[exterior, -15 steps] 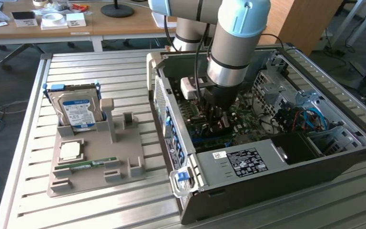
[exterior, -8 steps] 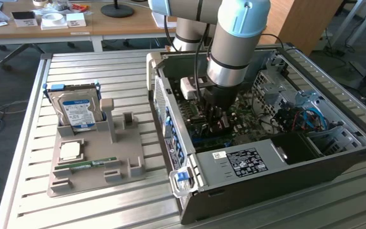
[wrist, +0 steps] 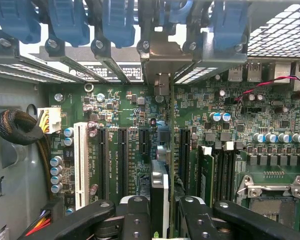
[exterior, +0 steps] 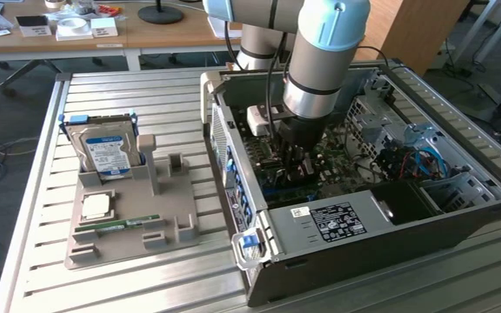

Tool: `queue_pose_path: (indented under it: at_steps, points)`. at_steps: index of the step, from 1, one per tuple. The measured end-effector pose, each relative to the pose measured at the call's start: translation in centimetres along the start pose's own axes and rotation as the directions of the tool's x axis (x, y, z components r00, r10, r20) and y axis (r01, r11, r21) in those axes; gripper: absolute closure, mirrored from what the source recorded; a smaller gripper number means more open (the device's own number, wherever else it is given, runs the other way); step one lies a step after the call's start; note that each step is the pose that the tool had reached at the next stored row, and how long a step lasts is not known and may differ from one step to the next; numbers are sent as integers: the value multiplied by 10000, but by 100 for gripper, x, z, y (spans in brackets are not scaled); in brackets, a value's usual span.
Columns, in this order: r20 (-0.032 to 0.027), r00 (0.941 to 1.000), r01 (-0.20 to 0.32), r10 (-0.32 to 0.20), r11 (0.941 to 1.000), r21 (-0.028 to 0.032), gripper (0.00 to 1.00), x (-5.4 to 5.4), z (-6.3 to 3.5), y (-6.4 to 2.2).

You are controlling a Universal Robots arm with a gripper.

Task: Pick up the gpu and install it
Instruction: 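Insert the gpu into the slot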

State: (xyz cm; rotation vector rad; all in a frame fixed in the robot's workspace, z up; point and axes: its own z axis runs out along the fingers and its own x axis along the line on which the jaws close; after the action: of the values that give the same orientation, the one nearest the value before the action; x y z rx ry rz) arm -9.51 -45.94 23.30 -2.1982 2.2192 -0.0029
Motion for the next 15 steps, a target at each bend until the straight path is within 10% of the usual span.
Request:
queue_pose_path:
  at_steps: [10,15]
  points:
    - [4,10000,-6,6,10000,-2,72,0,2,3]
    - [0,10000,-1,1,10000,0,49,0,0,0]
